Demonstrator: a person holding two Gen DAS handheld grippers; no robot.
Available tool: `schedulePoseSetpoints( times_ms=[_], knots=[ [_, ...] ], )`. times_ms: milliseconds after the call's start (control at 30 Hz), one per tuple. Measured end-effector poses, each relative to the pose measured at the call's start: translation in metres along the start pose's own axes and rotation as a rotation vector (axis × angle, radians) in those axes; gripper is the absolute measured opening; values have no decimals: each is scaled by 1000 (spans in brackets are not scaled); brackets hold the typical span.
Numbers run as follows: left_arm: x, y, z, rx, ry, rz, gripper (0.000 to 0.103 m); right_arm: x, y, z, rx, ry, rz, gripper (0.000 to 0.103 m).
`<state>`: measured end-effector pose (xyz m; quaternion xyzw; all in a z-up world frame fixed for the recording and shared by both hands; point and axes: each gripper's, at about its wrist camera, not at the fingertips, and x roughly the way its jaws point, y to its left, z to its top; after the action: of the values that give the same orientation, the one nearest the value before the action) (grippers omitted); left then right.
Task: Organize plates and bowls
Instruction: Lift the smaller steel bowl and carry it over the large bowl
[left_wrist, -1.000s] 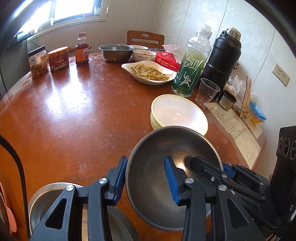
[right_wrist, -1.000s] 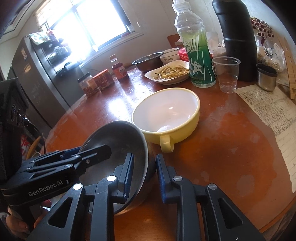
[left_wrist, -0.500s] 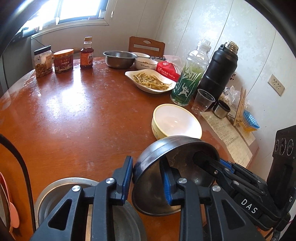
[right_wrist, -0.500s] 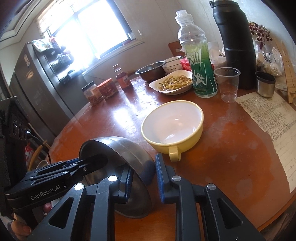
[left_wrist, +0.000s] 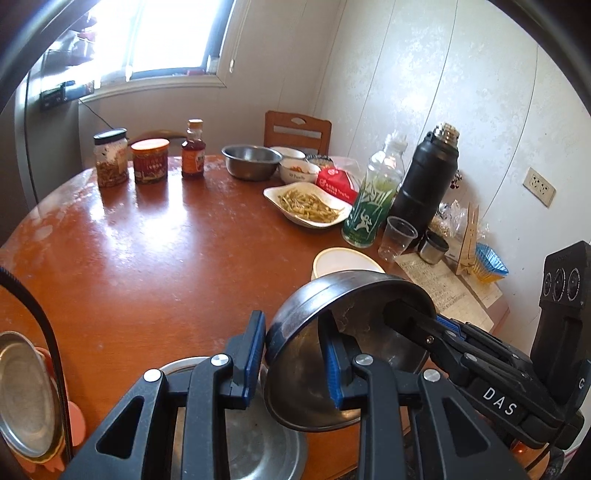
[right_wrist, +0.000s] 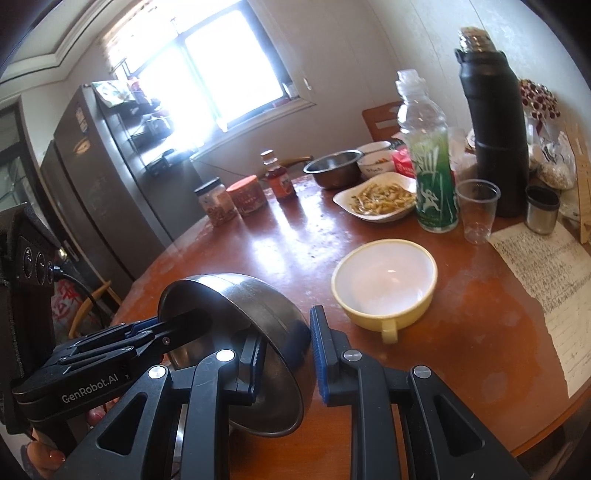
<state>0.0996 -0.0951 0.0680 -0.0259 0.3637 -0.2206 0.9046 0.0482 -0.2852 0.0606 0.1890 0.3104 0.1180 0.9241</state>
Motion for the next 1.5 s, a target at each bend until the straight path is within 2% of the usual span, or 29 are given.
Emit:
schedulePoseSetpoints(
  times_ms=[267,700,1133,1500],
  knots=[
    [-46,13,-11,-1,-55,75,30,-11,40,-6,-49,-1,59,23],
    [-89,41,-50,-34,-56,167,30,-14,92,-35,-136,49,115,24],
    [-86,58,-75,-75,-4,162,30,-1,103,-63,-161,141,114,25],
    [-73,59,-71,-84,4,145,30,6,96,-62,-155,139,90,25]
  ],
)
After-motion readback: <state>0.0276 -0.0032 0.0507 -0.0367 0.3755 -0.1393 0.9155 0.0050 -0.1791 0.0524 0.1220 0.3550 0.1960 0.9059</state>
